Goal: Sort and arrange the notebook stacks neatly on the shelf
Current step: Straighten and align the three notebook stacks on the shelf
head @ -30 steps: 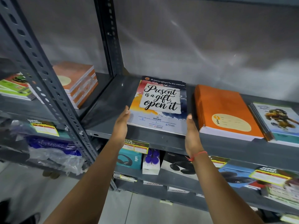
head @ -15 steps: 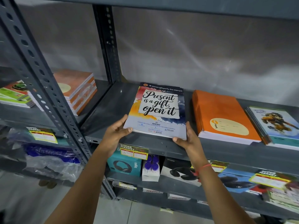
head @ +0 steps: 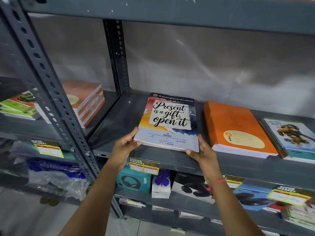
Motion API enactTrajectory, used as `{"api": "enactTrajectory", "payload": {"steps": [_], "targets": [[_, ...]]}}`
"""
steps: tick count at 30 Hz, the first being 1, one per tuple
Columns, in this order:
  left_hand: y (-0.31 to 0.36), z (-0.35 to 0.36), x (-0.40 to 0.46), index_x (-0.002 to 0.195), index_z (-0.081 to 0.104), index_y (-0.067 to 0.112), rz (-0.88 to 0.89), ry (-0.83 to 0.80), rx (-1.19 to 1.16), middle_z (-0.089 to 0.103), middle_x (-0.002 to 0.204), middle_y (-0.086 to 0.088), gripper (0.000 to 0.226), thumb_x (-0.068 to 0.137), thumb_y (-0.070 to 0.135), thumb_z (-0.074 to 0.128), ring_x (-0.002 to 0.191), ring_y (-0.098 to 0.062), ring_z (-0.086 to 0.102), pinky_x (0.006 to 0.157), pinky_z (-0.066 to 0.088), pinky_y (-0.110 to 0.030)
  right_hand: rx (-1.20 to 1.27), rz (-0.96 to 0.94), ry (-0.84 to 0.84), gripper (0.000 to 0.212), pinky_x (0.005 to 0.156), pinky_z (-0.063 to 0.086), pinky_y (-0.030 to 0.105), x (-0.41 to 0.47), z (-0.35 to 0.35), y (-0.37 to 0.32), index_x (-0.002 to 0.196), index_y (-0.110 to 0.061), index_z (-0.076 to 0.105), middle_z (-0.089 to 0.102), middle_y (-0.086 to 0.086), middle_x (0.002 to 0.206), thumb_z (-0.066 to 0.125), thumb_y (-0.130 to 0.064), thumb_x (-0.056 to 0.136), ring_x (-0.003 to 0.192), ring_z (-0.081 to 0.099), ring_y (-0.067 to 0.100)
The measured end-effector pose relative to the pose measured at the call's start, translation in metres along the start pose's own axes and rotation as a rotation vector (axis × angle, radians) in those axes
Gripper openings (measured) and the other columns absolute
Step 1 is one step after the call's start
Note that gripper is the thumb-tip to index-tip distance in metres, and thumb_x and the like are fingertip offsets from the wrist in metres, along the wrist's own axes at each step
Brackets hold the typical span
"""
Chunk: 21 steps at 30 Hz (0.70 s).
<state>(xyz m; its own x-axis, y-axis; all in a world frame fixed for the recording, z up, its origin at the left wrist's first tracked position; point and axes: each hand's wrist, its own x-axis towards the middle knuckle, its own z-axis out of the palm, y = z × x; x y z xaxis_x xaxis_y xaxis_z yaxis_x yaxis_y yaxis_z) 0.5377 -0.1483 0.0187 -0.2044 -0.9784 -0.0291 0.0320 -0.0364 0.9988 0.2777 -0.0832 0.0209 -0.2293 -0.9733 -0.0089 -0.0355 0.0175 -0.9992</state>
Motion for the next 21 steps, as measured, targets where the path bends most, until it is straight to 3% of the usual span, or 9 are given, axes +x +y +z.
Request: {"api": "enactTrajectory", "payload": {"steps": [3, 7, 12, 16, 21], "targets": [[-0.0028, 0.0027, 0.0005, 0.134, 0.039, 0.000, 0.013, 0.034, -0.007, 0.048, 0.122, 0.022, 0.052, 0.084, -0.009, 0.052, 0.091, 0.016, 0.060, 0.074, 0.049, -0.003, 0.027, 0.011, 0.025, 0.077, 0.084, 0.045, 0.003, 0.0015, 0.0011, 0.0008, 0.143, -0.015, 0.032, 0.057, -0.010, 0.127, 0.068, 0.000, 0.077, 0.109, 0.056, 0.003], [-0.0061, 0.0065, 0.0026, 0.131, 0.043, 0.002, 0.014, 0.080, -0.003, 0.055, 0.118, 0.016, 0.050, 0.083, -0.008, 0.054, 0.086, 0.014, 0.063, 0.071, 0.049, -0.003, 0.028, 0.003, 0.064, 0.072, 0.104, 0.039, 0.024, 0.0011, 0.0024, 0.0007, 0.142, -0.016, 0.035, 0.057, -0.005, 0.130, 0.067, -0.003, 0.080, 0.115, 0.054, 0.009], [-0.0046, 0.0046, 0.0020, 0.134, 0.039, 0.004, 0.010, 0.084, -0.031, 0.054, 0.126, 0.004, 0.054, 0.084, -0.008, 0.053, 0.089, 0.008, 0.064, 0.072, 0.050, -0.004, 0.038, 0.024, 0.059, 0.069, 0.105, 0.037, 0.025, 0.0005, 0.0001, 0.0001, 0.141, -0.016, 0.036, 0.061, -0.026, 0.107, 0.064, 0.000, 0.080, 0.105, 0.057, -0.007], [-0.0027, 0.0066, 0.0007, 0.133, 0.040, 0.002, 0.021, 0.078, -0.020, 0.055, 0.120, 0.014, 0.051, 0.085, -0.006, 0.053, 0.087, 0.014, 0.063, 0.070, 0.049, -0.002, 0.038, 0.043, 0.067, 0.069, 0.101, 0.039, 0.020, 0.0012, -0.0001, 0.0008, 0.141, -0.015, 0.036, 0.060, -0.033, 0.101, 0.063, 0.002, 0.081, 0.094, 0.057, -0.018], [-0.0030, 0.0088, 0.0003, 0.132, 0.042, 0.001, 0.032, 0.097, -0.031, 0.058, 0.113, 0.017, 0.050, 0.084, -0.006, 0.054, 0.085, 0.015, 0.063, 0.069, 0.048, -0.002, 0.078, 0.054, 0.111, 0.067, 0.108, 0.036, 0.029, 0.0011, 0.0004, -0.0005, 0.141, -0.012, 0.037, 0.057, -0.016, 0.118, 0.063, 0.001, 0.081, 0.109, 0.055, 0.005]]}}
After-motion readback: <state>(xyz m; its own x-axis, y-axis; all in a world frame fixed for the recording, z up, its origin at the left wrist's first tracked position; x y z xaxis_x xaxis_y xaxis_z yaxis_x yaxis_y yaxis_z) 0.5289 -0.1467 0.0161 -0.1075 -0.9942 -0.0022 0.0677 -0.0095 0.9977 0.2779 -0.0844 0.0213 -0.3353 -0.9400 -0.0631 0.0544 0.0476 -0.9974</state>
